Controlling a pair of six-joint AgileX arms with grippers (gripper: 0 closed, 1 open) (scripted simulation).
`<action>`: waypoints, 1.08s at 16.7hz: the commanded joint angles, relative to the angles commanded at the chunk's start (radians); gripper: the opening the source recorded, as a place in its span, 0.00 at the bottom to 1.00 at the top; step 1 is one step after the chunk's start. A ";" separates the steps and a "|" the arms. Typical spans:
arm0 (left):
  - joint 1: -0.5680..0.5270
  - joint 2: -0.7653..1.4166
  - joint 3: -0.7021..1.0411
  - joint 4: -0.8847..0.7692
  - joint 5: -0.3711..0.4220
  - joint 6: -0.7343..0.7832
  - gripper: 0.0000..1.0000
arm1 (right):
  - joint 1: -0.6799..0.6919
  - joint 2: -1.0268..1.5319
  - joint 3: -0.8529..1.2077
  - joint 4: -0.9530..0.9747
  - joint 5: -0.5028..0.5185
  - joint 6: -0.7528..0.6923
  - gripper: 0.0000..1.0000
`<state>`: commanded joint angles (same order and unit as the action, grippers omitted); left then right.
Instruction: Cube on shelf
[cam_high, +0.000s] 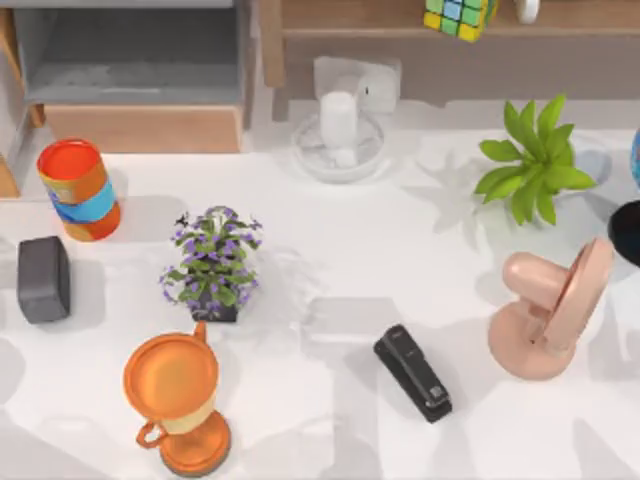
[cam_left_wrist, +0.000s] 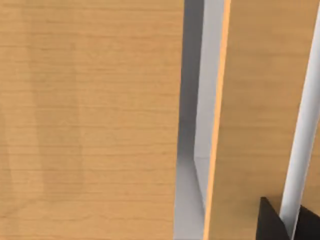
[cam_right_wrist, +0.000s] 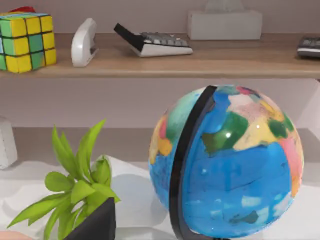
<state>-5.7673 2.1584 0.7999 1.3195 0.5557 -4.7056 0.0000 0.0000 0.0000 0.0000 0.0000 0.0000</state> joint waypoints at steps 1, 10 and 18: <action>-0.013 0.016 0.039 -0.019 -0.013 -0.001 0.00 | 0.000 0.000 0.000 0.000 0.000 0.000 1.00; -0.059 0.075 0.174 -0.096 -0.059 -0.003 0.00 | 0.000 0.000 0.000 0.000 0.000 0.000 1.00; -0.122 0.195 0.440 -0.234 -0.121 -0.008 0.00 | 0.000 0.000 0.000 0.000 0.000 0.000 1.00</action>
<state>-5.8897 2.3534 1.2401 1.0850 0.4350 -4.7133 0.0000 0.0000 0.0000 0.0000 0.0000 0.0000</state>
